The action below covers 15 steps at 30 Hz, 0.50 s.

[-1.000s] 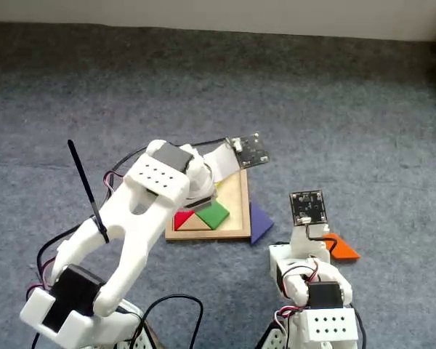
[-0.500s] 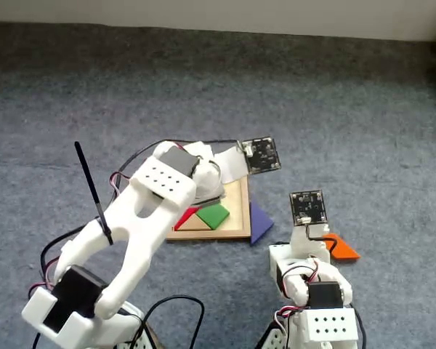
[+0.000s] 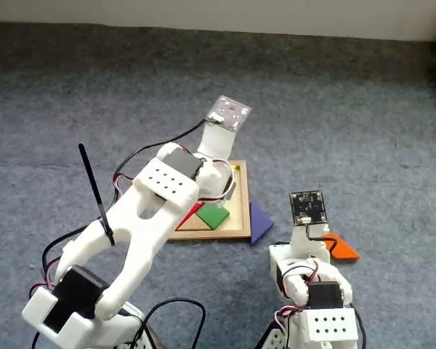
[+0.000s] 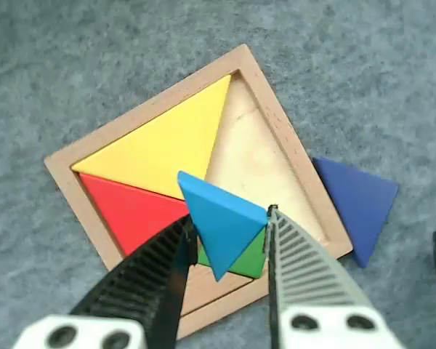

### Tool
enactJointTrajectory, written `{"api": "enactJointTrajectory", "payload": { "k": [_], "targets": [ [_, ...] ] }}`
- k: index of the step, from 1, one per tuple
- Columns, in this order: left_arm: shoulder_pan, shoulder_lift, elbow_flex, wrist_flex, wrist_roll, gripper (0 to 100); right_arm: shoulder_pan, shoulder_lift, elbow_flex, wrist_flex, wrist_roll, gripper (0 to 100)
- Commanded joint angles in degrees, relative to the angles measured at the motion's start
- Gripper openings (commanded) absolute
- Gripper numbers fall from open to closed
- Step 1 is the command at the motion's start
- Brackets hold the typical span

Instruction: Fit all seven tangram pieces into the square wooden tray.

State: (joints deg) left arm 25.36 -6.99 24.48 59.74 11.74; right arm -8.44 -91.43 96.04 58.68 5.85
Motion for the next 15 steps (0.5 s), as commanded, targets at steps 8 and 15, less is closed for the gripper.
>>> {"api": "enactJointTrajectory", "payload": {
  "k": [8,15],
  "targets": [
    [0.84,3.3,5.49,-15.3,37.71,12,0.84,-0.4,4.62,-1.1,-0.18,0.6],
    [1.36,8.66,6.46,-20.22,48.88,12,0.84,-0.4,4.62,-1.1,-0.18,0.6]
  ]
}}
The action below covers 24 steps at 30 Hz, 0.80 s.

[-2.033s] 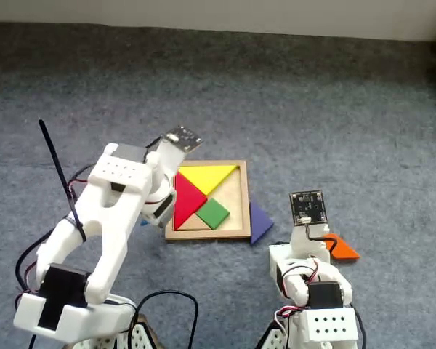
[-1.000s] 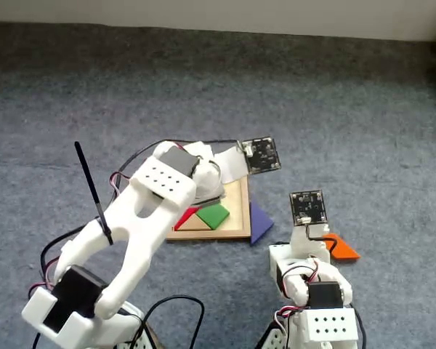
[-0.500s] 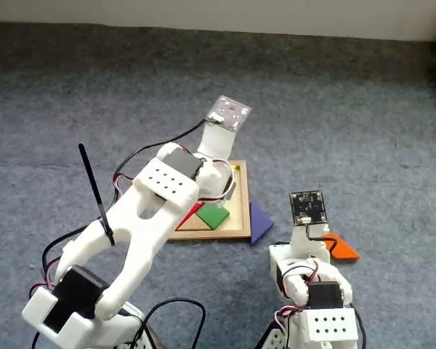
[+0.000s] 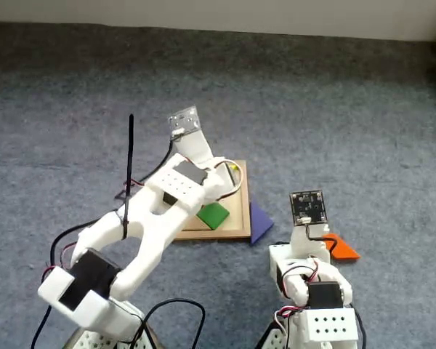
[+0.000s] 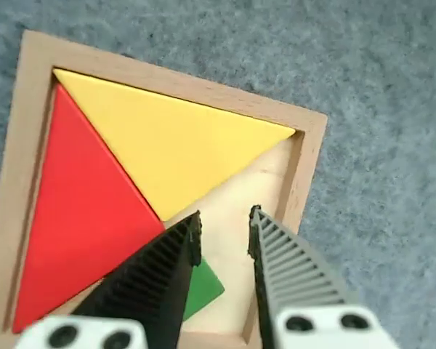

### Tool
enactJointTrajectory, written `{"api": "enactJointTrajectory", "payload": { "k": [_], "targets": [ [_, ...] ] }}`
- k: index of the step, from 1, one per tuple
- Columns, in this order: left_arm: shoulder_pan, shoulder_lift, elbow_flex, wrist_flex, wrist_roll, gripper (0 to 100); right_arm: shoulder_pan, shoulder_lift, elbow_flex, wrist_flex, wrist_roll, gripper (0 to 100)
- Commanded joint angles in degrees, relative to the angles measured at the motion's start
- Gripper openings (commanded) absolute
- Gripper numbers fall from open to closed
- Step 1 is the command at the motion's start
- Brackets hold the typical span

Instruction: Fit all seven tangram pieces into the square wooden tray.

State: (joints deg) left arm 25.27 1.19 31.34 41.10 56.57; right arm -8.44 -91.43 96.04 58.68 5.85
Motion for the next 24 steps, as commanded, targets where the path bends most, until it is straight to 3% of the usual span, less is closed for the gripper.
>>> {"api": "enactJointTrajectory", "payload": {
  "k": [1,4,11,18,21,24],
  "targets": [
    [1.45,0.57,-0.4,-1.58,4.13,12,0.84,-0.4,4.62,-1.1,-0.18,0.6],
    [0.4,-0.75,-2.15,-1.49,4.04,12,0.84,-0.4,4.62,-1.1,-0.18,0.6],
    [-9.8,-8.13,-8.4,-1.76,2.11,12,0.84,-0.4,4.62,-1.1,-0.18,0.6],
    [-15.34,0.22,-20.44,-0.97,-18.81,12,0.92,-0.4,4.62,-1.1,-0.18,0.6],
    [-15.96,6.9,-27.91,3.52,-25.41,12,0.92,-0.4,4.62,-1.1,-0.18,0.6],
    [-15.96,14.02,-36.7,10.64,-37.01,12,0.92,-0.4,4.62,-1.1,-0.18,0.6]
  ]
}}
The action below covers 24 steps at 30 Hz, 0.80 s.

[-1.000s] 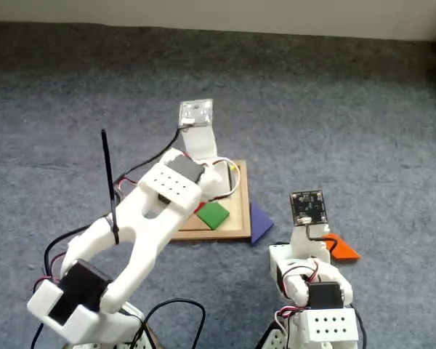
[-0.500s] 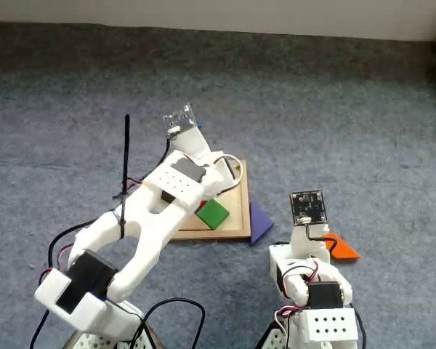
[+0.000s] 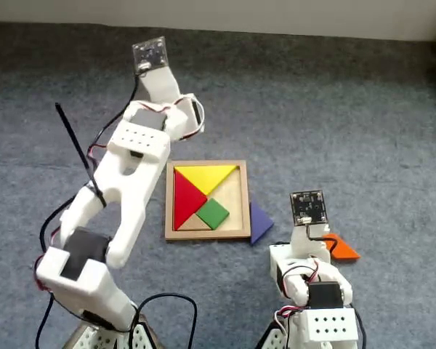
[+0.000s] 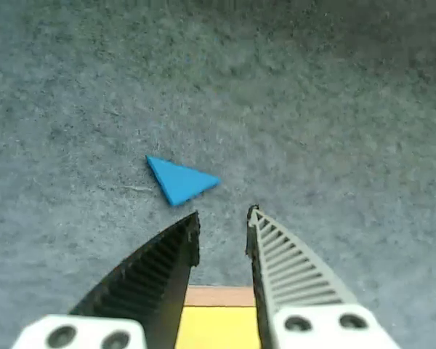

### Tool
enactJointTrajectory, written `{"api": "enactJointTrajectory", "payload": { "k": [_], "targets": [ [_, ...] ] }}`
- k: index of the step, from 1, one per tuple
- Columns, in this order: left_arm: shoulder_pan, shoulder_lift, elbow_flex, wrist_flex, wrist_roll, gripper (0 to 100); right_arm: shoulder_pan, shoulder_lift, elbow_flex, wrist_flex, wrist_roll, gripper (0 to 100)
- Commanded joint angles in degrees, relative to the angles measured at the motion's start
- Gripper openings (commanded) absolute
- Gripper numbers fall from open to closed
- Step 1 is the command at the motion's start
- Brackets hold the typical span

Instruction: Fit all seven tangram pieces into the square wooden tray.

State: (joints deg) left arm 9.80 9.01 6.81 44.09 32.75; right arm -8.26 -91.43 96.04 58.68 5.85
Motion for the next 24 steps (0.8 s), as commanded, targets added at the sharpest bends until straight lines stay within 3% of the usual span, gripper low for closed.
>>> {"api": "enactJointTrajectory", "payload": {
  "k": [1,7,10,15,20,24],
  "targets": [
    [-0.48,8.48,-15.25,10.2,-17.67,12,0.75,-0.4,4.62,-1.1,-0.18,0.6],
    [-1.27,21.93,-33.71,22.51,-45.19,12,0.75,-0.4,4.62,-1.1,-0.18,0.6],
    [-1.8,27.82,-43.21,27.34,-50.02,13,0.75,-0.4,4.62,-1.1,-0.18,0.6],
    [-2.33,36.79,-57.8,37.54,-57.32,26,0.75,-0.4,4.62,-1.1,-0.18,0.6],
    [-3.03,44.97,-69.93,43.16,-66.81,27,0.75,-0.4,4.62,-1.1,-0.18,0.6],
    [-3.91,50.59,-77.14,43.69,-70.33,27,0.75,-0.4,4.62,-1.1,-0.18,0.6]
  ]
}}
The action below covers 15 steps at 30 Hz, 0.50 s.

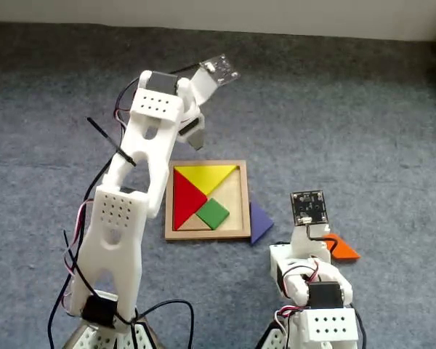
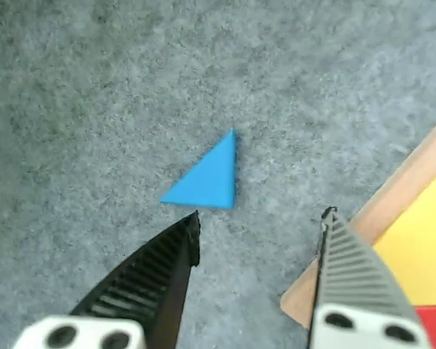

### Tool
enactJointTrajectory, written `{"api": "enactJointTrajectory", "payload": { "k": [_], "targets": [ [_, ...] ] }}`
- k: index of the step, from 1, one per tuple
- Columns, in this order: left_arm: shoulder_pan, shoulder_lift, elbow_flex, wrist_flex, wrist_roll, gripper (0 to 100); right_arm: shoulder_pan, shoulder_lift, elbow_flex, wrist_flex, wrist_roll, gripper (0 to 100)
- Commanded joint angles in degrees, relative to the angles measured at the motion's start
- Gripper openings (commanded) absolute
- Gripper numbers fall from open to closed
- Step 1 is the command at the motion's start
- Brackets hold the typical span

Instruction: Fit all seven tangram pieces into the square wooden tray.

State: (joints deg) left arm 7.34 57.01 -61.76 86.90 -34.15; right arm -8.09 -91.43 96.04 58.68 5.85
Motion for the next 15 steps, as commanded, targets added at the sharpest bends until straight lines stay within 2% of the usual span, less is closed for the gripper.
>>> {"api": "enactJointTrajectory", "payload": {
  "k": [1,7,15],
  "targets": [
    [-1.8,3.91,-10.24,0.7,-4.04,27,0.57,-0.4,4.62,-1.1,-0.18,0.6],
    [-2.95,10.33,-17.19,-3.52,-4.75,27,0.57,-0.4,4.62,-1.1,-0.18,0.6],
    [-3.03,16.92,-18.15,-10.46,-4.75,27,0.57,-0.4,4.62,-1.1,-0.18,0.6]
  ]
}}
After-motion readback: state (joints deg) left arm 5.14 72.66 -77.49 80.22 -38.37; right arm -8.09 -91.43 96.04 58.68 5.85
